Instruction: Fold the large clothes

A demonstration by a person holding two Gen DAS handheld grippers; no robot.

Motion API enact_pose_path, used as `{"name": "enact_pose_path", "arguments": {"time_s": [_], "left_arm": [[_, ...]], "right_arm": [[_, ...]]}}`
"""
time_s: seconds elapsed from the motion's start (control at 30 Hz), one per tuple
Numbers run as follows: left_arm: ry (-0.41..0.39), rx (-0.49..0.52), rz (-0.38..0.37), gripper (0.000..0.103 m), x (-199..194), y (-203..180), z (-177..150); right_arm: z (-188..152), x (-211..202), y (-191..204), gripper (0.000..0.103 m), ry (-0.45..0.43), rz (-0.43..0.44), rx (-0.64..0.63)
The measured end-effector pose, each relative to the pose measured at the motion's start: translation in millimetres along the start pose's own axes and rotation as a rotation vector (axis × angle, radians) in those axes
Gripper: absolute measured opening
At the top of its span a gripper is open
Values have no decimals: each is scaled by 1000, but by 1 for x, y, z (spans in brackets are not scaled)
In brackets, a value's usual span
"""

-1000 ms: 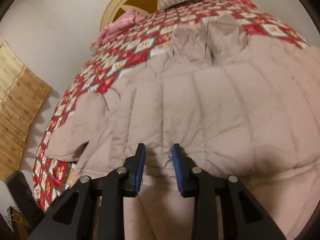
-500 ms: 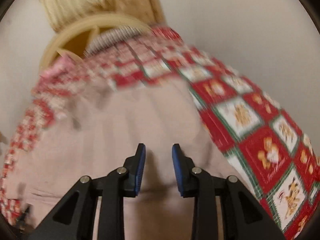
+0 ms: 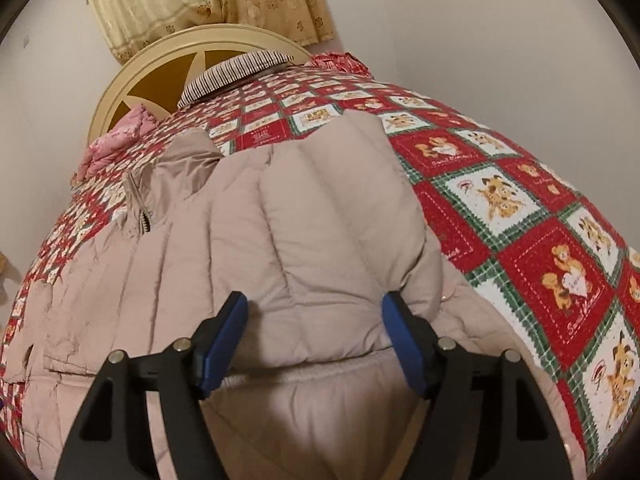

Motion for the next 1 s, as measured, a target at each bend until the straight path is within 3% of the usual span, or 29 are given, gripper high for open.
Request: {"name": "enact_pose_path", "arguments": {"time_s": [0.17,0.33,0.43,0.5,0.57,0.6,0.67,0.77,0.83,1.0], "left_arm": [[50,-74,169,102,45,67,34],[112,-192,105,102,81,79,26],[72,-140,141,101,84,70,28],[56,-113,142,88,86,64,29],[47,-91,164,60,89,64,31],[45,-81,172,53,90,65,32],[38,-84,132,14,94,65,34],[41,-98,52,6,98,58,40],[9,-43,69,6,91,45,49],[-148,174,-22,6,39,-54,78]], "right_arm": [[-1,1,0,73,1,-7,-5],[-2,3,1,73,7,-15,-9],[-3,4,1,73,9,-21,-15],[-4,4,1,73,10,-25,-18],[-4,5,1,74,12,-27,-20],[-4,5,1,74,12,-27,-21],[-4,5,1,74,12,-27,-21],[-4,5,2,74,11,-25,-19],[-4,5,1,74,10,-22,-17],[-4,4,1,74,8,-14,-12]]}}
Point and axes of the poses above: each gripper's, at about its wrist camera, not at the fingertips, and x roughly the way its jaws point, y to its left, z to its top, the point moved 10 cm from there along x, roughly the way its jaws point, and after that the axes turned 4 degrees about x, right-handed, at the moved point
